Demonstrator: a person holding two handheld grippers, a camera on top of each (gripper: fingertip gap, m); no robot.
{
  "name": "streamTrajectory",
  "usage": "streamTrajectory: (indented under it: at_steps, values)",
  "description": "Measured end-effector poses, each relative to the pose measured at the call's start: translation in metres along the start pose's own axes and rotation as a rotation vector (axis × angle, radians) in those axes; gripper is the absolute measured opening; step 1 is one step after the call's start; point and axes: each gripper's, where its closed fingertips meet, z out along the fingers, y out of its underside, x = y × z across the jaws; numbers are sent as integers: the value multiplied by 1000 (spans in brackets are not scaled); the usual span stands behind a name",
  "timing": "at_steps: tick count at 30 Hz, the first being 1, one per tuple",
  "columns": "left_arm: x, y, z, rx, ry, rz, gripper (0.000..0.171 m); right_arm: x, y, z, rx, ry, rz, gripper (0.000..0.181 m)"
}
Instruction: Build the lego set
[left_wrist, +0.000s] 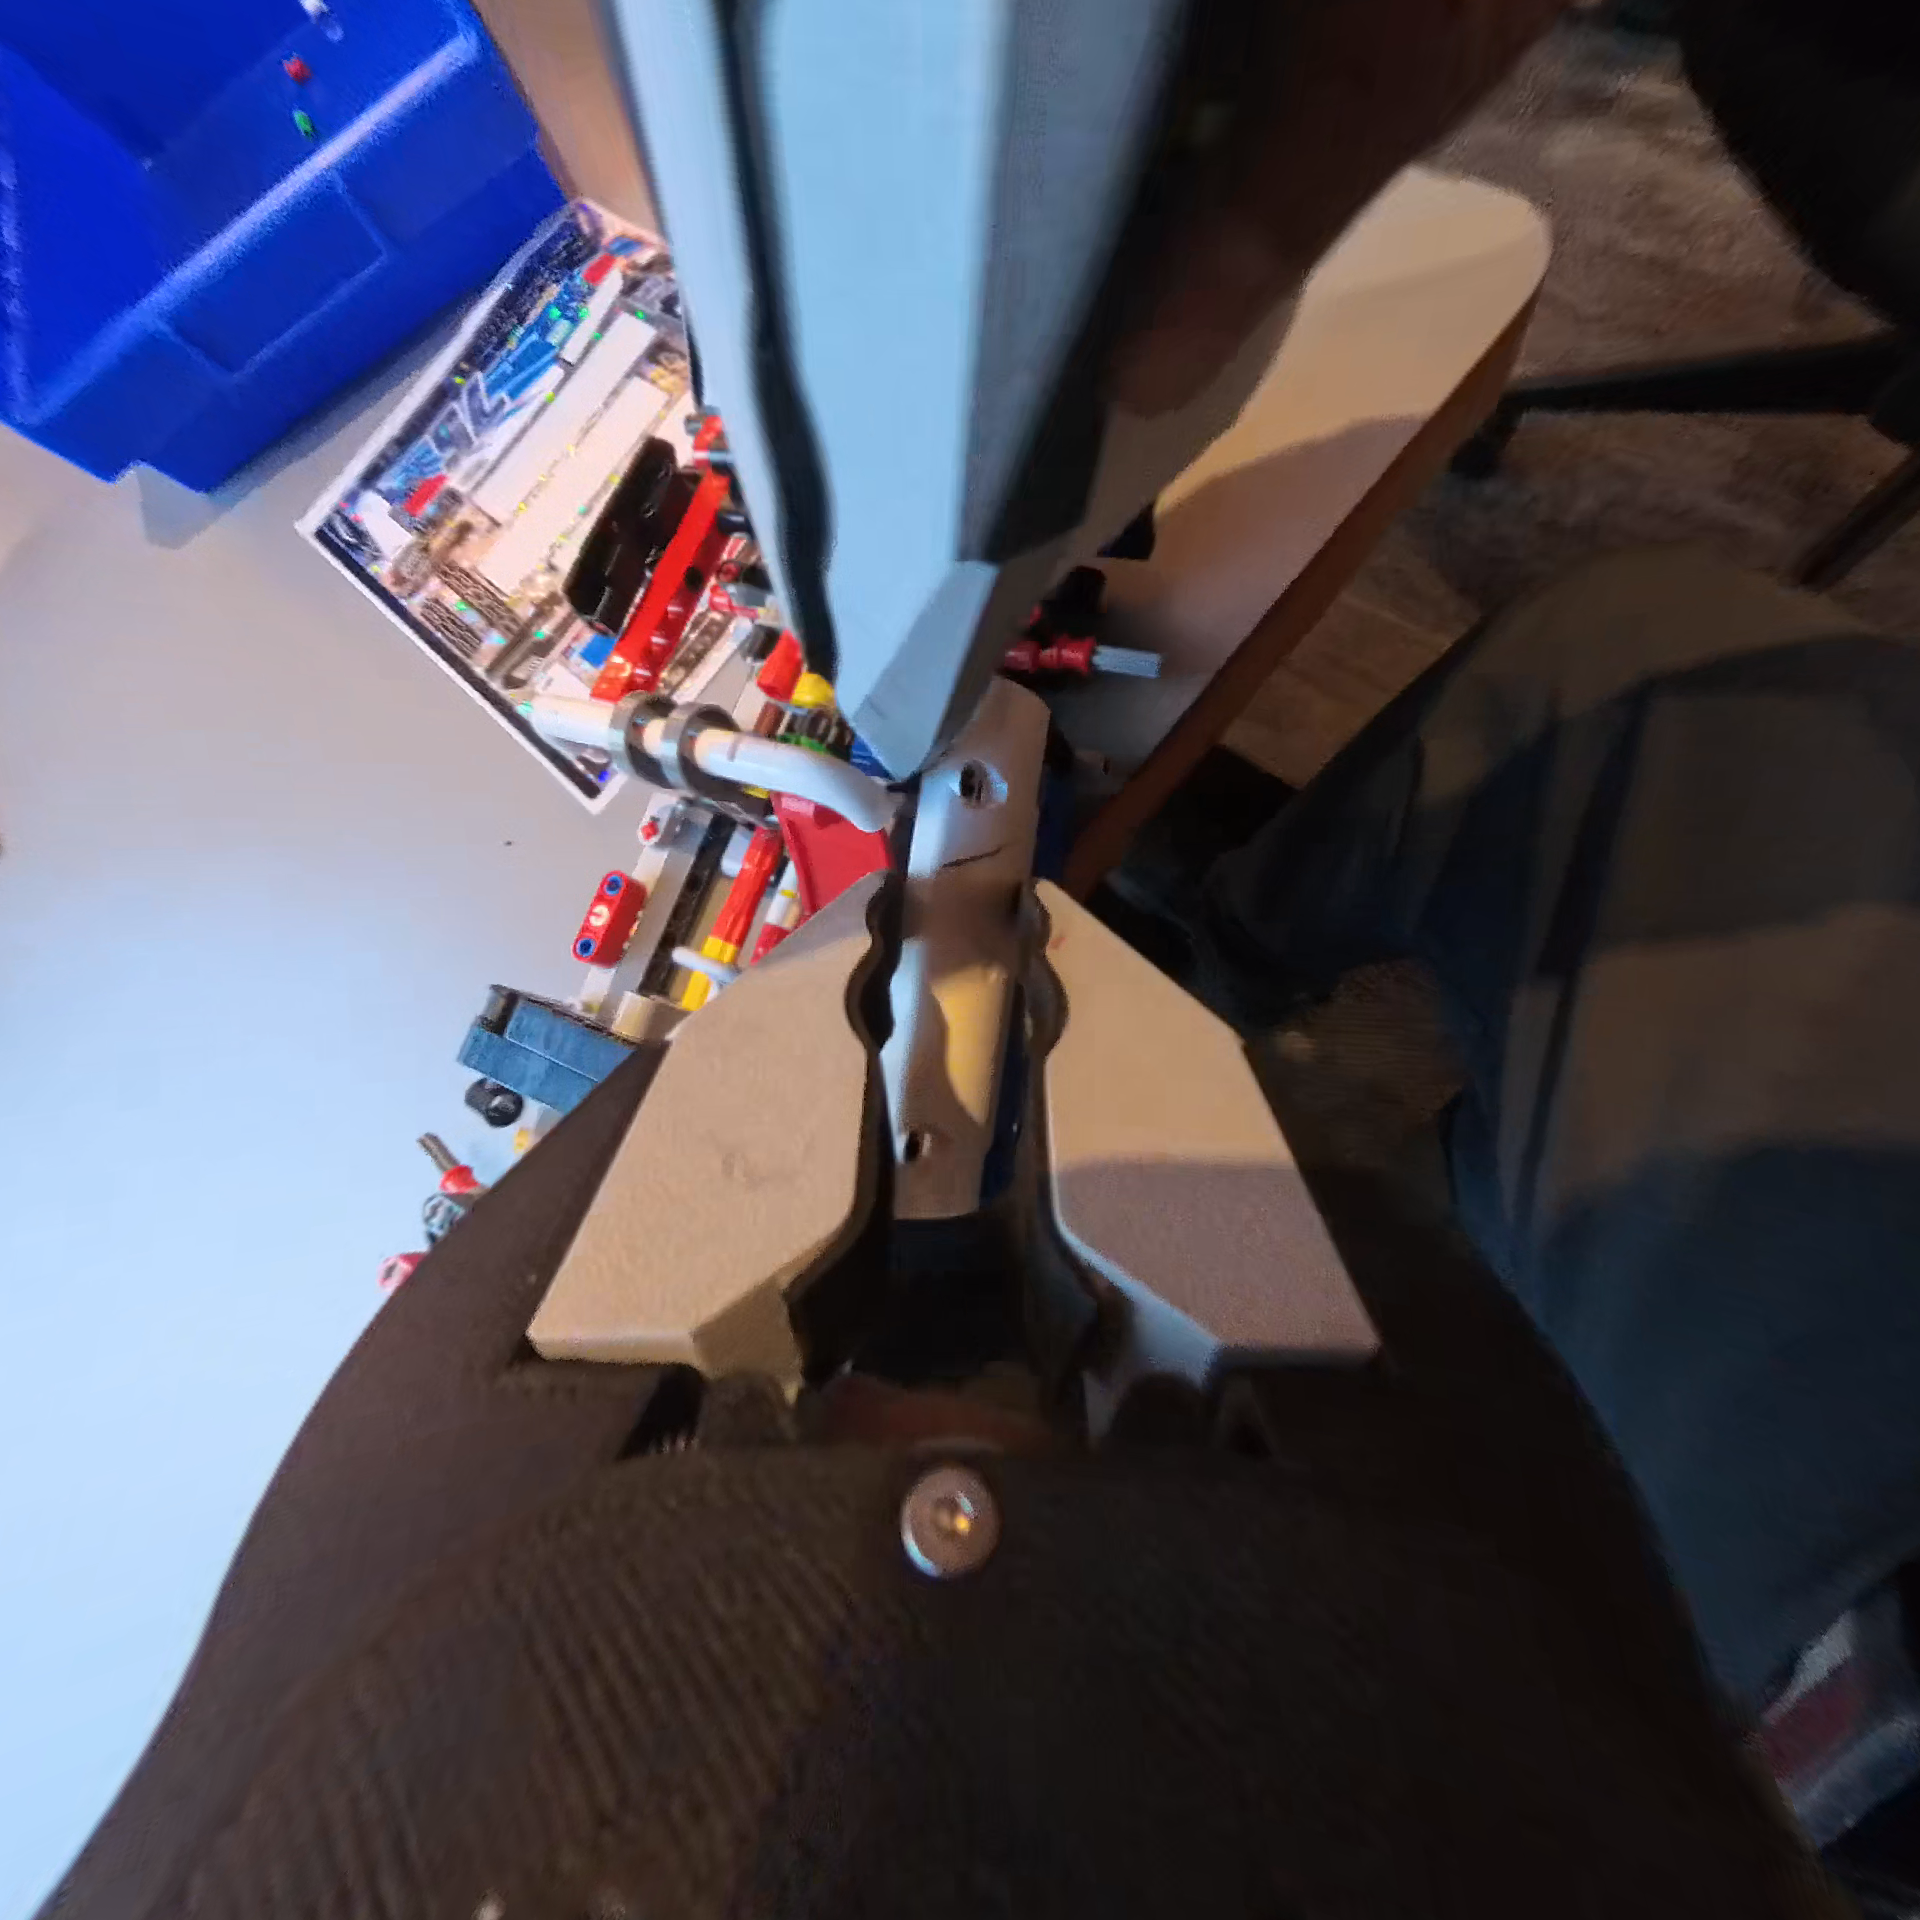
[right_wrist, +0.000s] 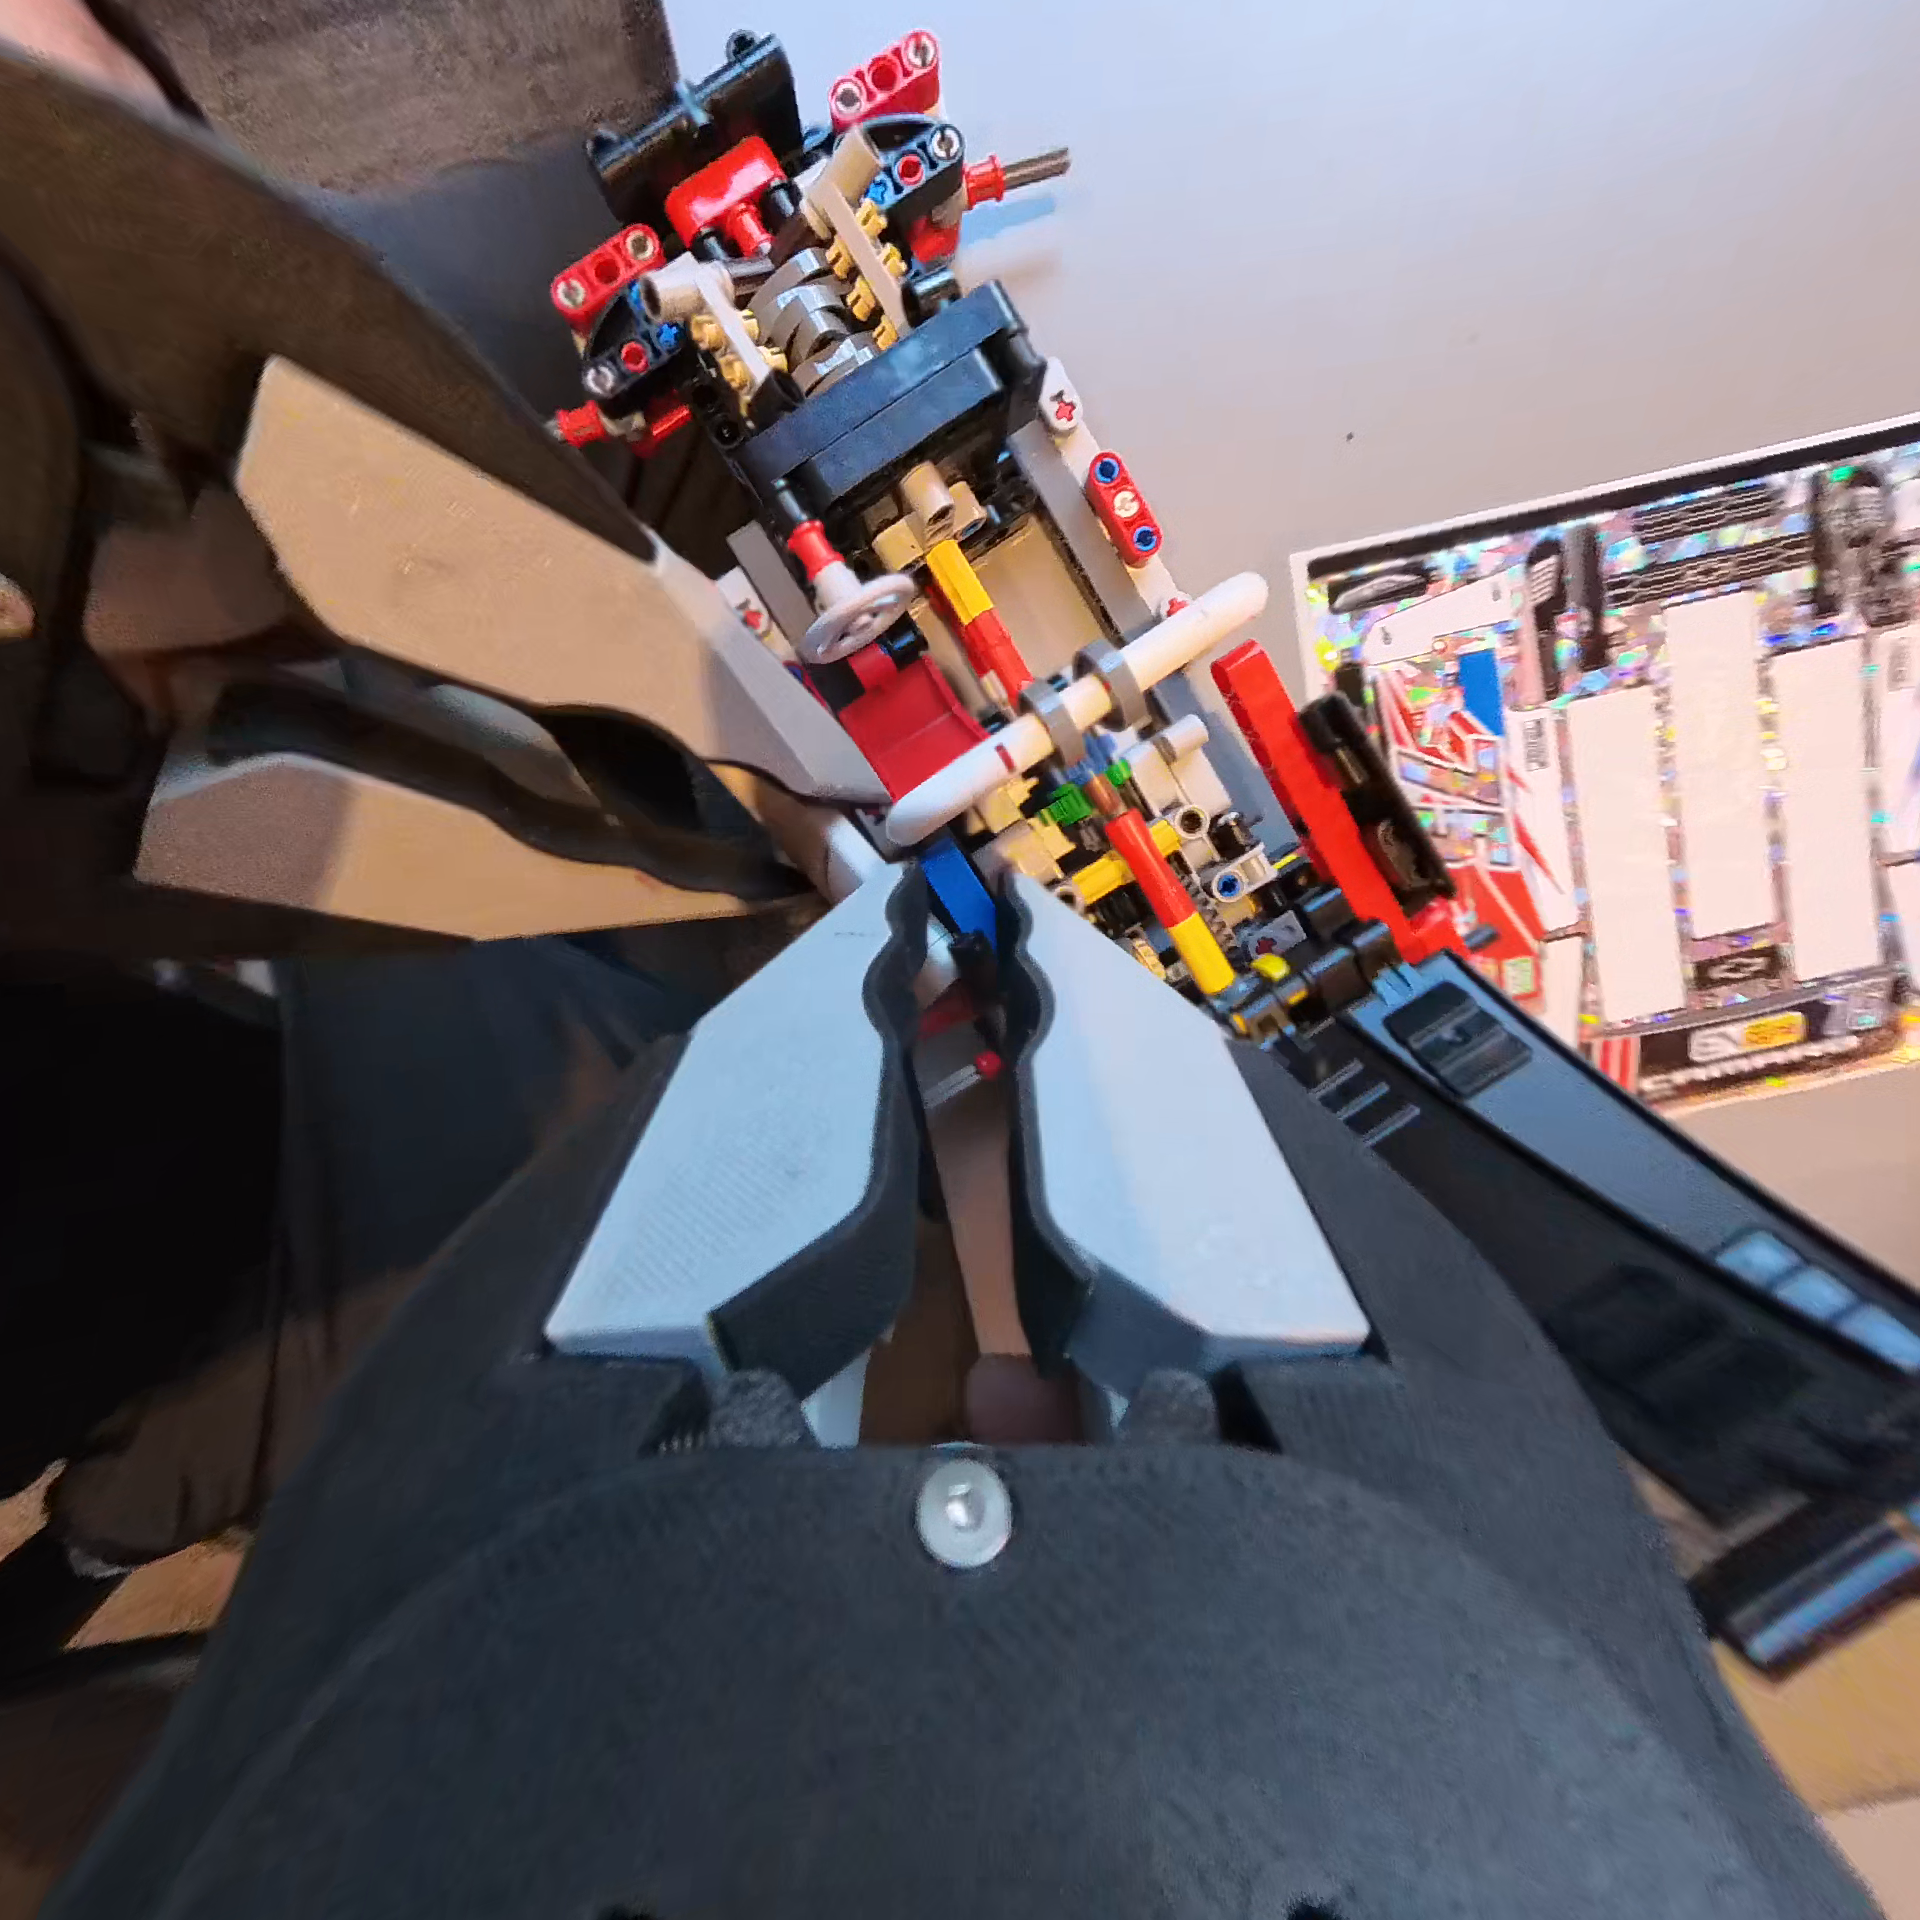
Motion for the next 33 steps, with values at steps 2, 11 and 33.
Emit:
streamTrajectory:
  at_steps: [2,11,33]
  values:
    - [0,-2,-2,0,52,-39,19,2,-2,-10,58,52,5,13]
    - [-16,-22,-19,127,-53,89,26,-17,27,-47,657,106,547,20]
    - [-15,-31,17,-173,508,370,2,2,17,-8,1096,-155,1083,7]
